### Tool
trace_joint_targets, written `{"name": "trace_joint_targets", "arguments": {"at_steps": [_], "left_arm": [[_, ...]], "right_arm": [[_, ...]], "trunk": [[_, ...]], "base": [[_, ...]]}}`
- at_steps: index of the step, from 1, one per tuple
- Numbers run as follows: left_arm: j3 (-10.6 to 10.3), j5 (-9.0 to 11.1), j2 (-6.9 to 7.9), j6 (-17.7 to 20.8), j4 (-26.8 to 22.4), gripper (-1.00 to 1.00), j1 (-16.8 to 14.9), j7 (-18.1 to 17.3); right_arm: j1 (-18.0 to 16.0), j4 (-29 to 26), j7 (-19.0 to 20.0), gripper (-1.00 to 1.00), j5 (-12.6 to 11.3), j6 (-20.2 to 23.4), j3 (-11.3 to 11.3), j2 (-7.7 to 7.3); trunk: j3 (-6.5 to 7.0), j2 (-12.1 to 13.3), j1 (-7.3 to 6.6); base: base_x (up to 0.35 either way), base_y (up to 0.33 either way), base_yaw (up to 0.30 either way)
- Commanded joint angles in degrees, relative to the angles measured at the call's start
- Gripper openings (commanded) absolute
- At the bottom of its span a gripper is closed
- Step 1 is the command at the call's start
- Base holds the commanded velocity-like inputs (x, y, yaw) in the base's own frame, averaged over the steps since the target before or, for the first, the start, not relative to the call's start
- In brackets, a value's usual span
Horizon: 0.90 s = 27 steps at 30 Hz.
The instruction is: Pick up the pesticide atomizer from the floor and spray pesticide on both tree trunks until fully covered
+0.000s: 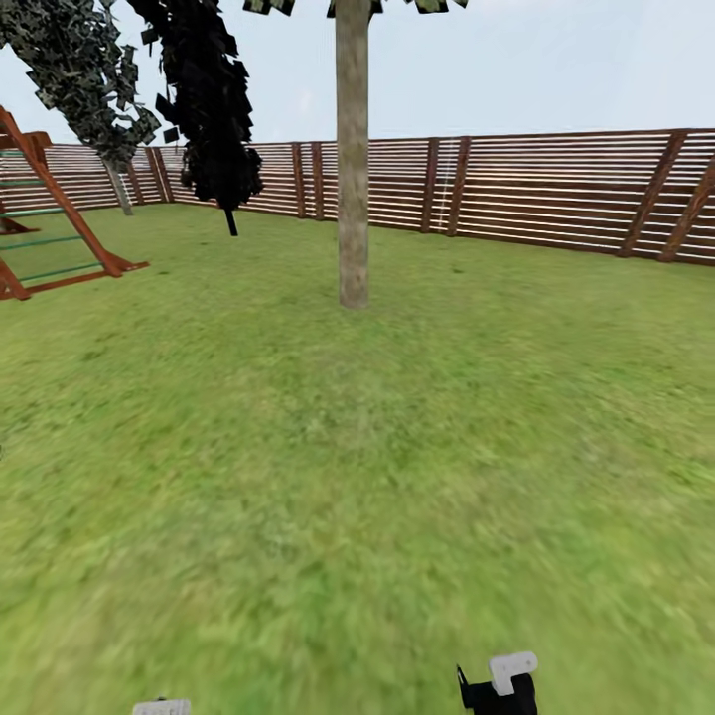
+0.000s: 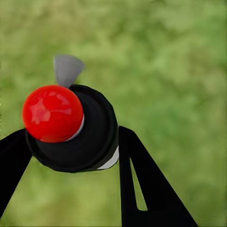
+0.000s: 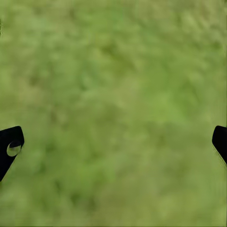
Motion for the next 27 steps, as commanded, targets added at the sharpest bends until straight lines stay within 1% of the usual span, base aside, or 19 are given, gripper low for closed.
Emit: {"name": "trace_joint_targets", "arguments": {"at_steps": [1,18,23,27], "left_arm": [[0.5,-0.6,0.01,-0.2,0.1,-1.00,0.0,-0.1],[0.5,-0.6,0.10,-0.2,-0.2,-1.00,-0.1,-0.1],[0.5,-0.6,0.10,-0.2,-0.4,-1.00,-0.1,-0.1],[0.5,-0.6,0.10,-0.2,-0.4,-1.00,-0.1,-0.1]], "right_arm": [[0.0,0.0,-0.5,1.00,0.5,-0.1,0.3,-0.01],[0.0,0.0,-0.5,1.00,0.5,-0.1,0.3,-0.13],[0.0,0.0,-0.7,1.00,0.5,0.0,0.3,-0.78],[0.0,0.0,-0.7,1.00,0.5,0.0,0.3,-0.95]], "trunk": [[-0.10,0.0,0.03],[-0.15,0.0,0.03],[-0.15,0.0,0.03],[-0.15,0.0,0.03]], "base": [[0.340,0.000,0.093],[0.340,0.000,0.006],[0.340,0.000,0.000],[0.340,0.000,0.001]]}}
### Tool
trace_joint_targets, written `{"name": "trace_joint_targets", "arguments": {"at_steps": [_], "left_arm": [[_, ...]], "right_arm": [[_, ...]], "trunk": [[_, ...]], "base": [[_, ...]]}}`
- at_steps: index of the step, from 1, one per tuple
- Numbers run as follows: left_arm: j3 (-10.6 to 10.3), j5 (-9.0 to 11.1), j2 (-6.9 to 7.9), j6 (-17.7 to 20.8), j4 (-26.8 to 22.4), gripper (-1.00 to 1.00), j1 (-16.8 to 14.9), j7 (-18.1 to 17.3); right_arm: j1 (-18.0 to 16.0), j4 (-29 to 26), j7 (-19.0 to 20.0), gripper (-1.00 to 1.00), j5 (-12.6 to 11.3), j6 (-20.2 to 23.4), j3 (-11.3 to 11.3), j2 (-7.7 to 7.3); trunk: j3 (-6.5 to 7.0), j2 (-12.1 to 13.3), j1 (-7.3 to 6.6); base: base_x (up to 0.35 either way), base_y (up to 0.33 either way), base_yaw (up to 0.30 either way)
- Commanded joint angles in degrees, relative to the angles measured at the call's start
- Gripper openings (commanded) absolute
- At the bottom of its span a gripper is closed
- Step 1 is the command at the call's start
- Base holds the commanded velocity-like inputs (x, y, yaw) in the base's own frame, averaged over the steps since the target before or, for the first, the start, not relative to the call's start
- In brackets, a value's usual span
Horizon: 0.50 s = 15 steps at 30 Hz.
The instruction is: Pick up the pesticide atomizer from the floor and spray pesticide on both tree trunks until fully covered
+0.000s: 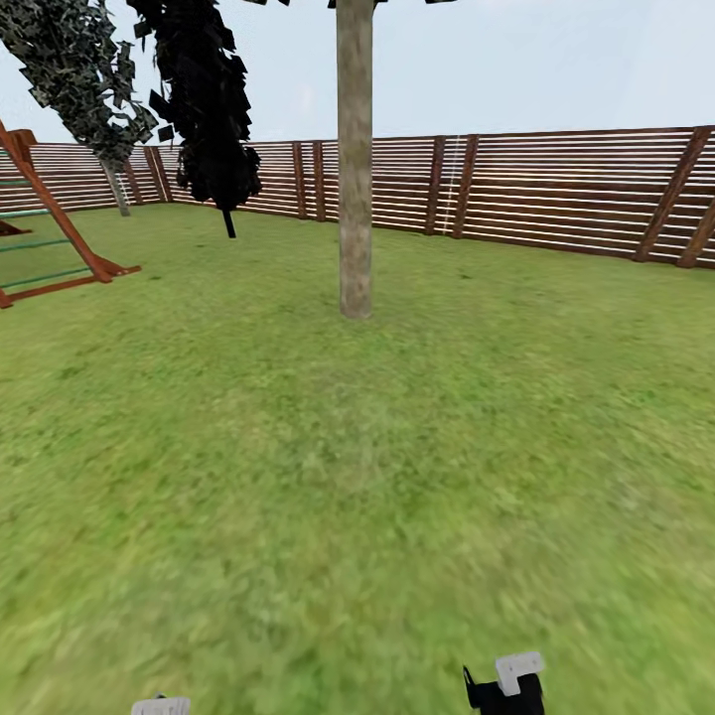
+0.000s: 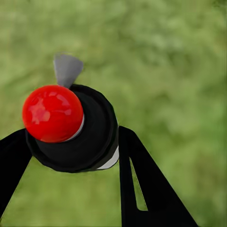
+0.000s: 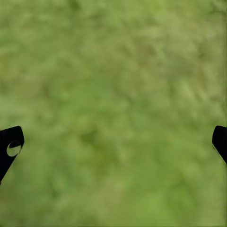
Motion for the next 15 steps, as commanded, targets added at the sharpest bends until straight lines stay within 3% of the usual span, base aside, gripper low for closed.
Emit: {"name": "trace_joint_targets", "arguments": {"at_steps": [1,15], "left_arm": [[0.5,-0.6,0.01,-0.2,0.0,-1.00,0.0,-0.1],[0.5,-0.7,-0.02,-0.2,0.1,-1.00,0.0,-0.1]], "right_arm": [[0.0,0.0,-0.5,1.00,0.5,-0.1,0.4,0.02],[0.0,0.0,-0.5,1.00,0.5,-0.1,0.4,0.32]], "trunk": [[-0.04,0.0,0.03],[0.03,0.0,0.03]], "base": [[0.340,0.000,0.047],[0.340,0.000,0.019]]}}
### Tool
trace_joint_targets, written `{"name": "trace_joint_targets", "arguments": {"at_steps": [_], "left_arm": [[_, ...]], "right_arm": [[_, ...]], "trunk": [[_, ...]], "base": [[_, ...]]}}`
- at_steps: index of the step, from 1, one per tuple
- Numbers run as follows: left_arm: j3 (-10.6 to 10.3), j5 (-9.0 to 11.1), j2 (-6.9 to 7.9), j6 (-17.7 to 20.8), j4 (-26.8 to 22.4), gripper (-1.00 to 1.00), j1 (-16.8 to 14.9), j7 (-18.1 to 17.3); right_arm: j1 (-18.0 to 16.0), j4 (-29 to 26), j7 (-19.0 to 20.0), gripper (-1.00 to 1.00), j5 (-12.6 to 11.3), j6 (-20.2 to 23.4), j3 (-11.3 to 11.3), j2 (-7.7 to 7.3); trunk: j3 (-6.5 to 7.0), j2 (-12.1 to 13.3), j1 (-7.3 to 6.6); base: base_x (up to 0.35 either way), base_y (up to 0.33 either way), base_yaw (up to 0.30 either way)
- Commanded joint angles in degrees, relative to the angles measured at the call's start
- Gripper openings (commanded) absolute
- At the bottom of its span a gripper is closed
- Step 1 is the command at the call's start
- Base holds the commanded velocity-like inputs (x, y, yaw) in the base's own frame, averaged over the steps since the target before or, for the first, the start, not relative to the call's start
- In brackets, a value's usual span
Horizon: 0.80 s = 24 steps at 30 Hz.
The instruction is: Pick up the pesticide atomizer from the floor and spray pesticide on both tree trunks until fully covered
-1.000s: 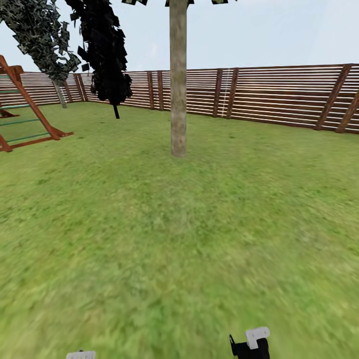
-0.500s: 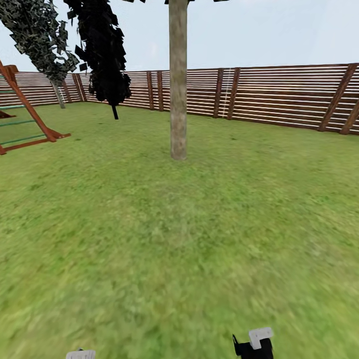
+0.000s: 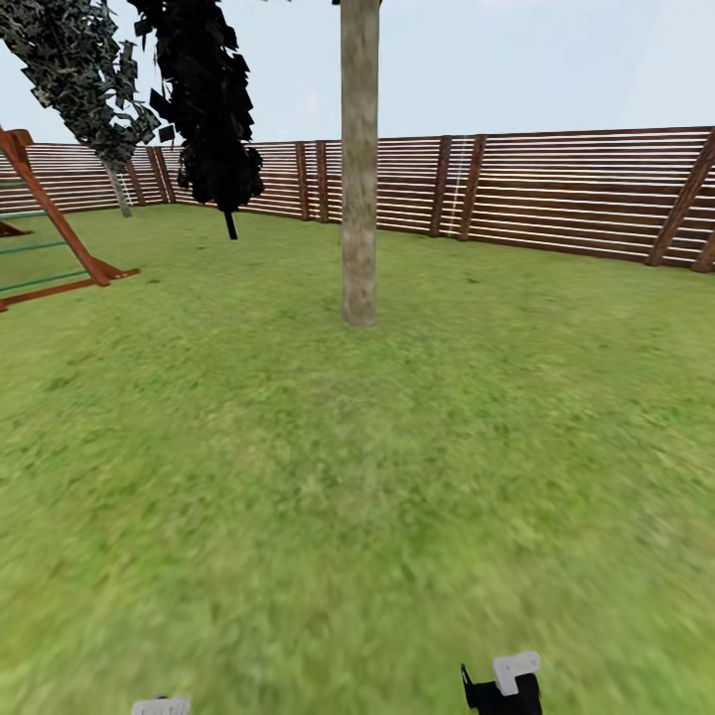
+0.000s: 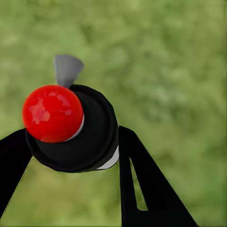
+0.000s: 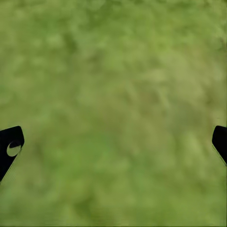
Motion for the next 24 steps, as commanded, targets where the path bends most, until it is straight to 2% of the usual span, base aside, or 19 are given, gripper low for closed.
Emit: {"name": "trace_joint_targets", "arguments": {"at_steps": [1,24], "left_arm": [[0.5,-0.6,0.02,-0.2,0.0,-1.00,0.0,-0.1],[0.6,-0.5,0.13,-0.2,0.0,-1.00,0.0,-0.1]], "right_arm": [[0.0,0.1,-0.5,1.00,0.5,-0.1,0.3,-0.01],[0.0,0.0,-0.5,1.00,0.5,0.0,0.4,0.17]], "trunk": [[-0.05,0.0,0.03],[-0.05,0.0,0.03]], "base": [[0.340,0.000,0.000],[0.340,0.000,0.000]]}}
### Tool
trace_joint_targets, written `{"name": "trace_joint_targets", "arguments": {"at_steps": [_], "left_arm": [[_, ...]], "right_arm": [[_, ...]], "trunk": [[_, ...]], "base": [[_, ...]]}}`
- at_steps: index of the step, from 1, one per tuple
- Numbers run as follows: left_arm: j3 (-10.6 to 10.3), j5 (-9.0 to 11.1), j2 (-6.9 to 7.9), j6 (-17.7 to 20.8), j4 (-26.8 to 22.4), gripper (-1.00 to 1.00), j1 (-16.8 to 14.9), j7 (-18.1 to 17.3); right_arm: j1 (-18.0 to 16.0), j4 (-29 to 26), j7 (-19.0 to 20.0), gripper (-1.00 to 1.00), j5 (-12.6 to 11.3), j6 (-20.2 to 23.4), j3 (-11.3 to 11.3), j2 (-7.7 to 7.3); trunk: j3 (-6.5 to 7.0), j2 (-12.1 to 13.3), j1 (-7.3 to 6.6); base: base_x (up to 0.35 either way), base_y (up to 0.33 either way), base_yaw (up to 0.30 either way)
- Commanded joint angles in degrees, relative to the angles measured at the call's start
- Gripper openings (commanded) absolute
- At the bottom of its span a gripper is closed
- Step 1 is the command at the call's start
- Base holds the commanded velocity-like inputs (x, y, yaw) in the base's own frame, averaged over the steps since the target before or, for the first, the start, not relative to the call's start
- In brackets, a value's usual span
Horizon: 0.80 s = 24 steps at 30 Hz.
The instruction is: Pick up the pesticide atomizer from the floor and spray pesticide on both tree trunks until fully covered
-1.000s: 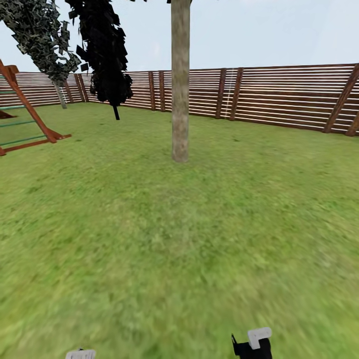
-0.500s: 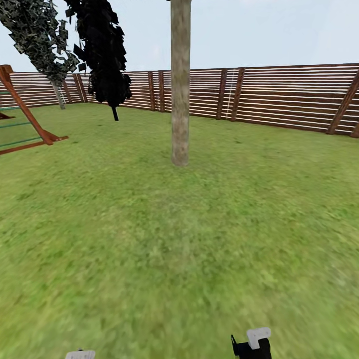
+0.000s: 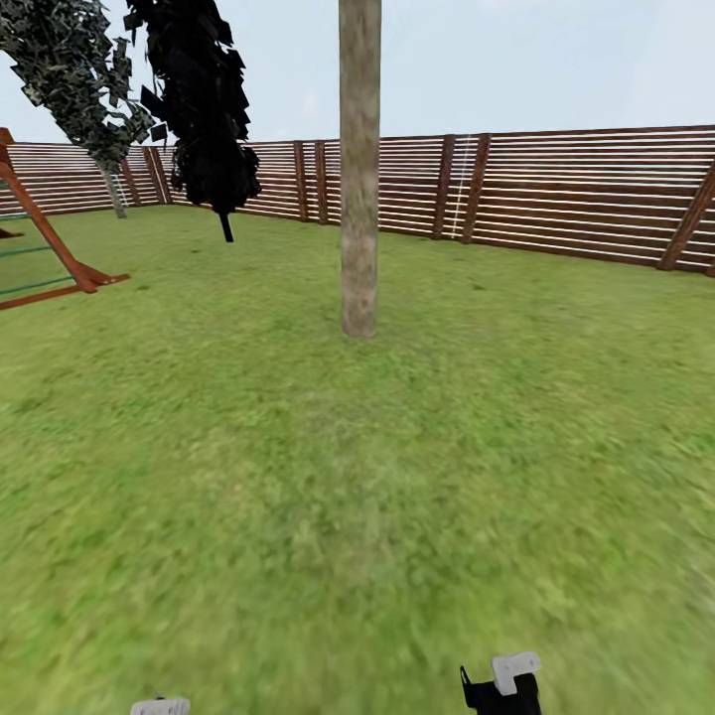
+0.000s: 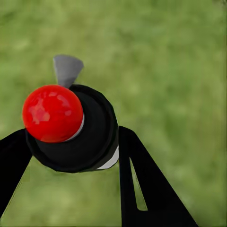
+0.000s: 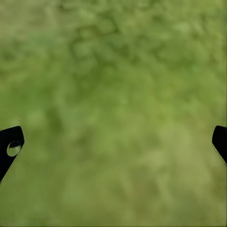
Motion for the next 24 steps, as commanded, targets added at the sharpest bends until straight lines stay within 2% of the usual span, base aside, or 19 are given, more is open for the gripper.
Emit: {"name": "trace_joint_targets", "arguments": {"at_steps": [1,24], "left_arm": [[0.5,-0.6,0.01,-0.2,0.0,-1.00,0.0,-0.1],[0.5,-0.6,-0.08,-0.2,0.1,-1.00,0.0,-0.1]], "right_arm": [[0.0,0.0,-0.5,1.00,0.5,-0.1,0.3,-0.01],[0.0,0.1,-0.5,1.00,0.5,-0.1,0.3,-0.01]], "trunk": [[-0.05,0.0,0.03],[-0.05,0.0,0.03]], "base": [[0.340,0.000,0.000],[0.340,0.000,0.000]]}}
